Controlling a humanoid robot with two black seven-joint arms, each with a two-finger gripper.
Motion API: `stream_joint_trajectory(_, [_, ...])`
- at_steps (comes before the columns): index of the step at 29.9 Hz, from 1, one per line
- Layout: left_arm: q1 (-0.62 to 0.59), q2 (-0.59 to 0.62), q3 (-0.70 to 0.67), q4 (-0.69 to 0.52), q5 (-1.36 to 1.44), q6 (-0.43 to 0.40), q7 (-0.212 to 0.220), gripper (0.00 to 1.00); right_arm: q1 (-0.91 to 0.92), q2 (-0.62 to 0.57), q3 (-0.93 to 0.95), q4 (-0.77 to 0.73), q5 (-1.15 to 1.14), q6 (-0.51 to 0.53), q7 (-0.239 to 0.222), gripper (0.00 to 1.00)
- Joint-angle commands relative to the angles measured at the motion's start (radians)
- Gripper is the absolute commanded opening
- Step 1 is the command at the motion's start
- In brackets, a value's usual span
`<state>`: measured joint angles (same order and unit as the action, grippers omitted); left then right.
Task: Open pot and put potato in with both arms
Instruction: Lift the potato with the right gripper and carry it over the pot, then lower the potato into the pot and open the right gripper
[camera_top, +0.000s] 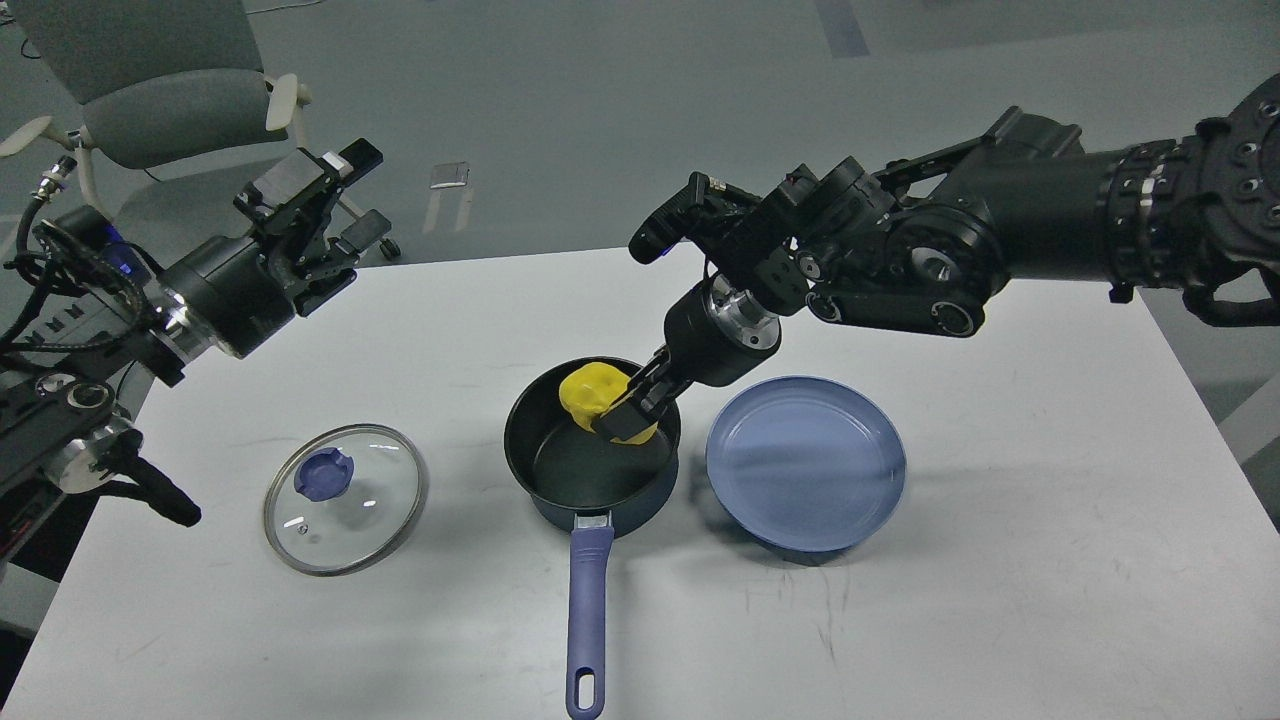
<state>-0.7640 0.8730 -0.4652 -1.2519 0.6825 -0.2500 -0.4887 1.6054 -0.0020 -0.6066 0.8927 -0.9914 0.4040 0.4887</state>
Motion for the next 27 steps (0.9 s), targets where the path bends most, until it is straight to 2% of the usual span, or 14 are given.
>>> stream_joint_trajectory(1, [0.0,0.001,-0.001,0.0,0.0,0.0,0.0,0.97,-0.05,0.002,-0.019,-0.073,0.002,-0.011,0.0,0.38])
stream_joint_trajectory(6, [0.002,0.007,-0.001,0.0,0.0,0.0,0.0,0.97,-0.078,0.002,-0.048,-0.106,0.065,-0.048,0.0,0.39])
stream_joint_trajectory(18, [0.005,0.009,-0.001,0.0,0.0,0.0,0.0,0.97,-0.078,0.002,-0.044,-0.097,0.178,-0.051,0.0,0.41])
stream_joint_trajectory(27, [0.005,0.024,-0.001,-0.015,-0.001,0.0,0.0,0.97,-0.093,0.002,-0.047,-0.095,0.178,-0.048,0.0,0.51])
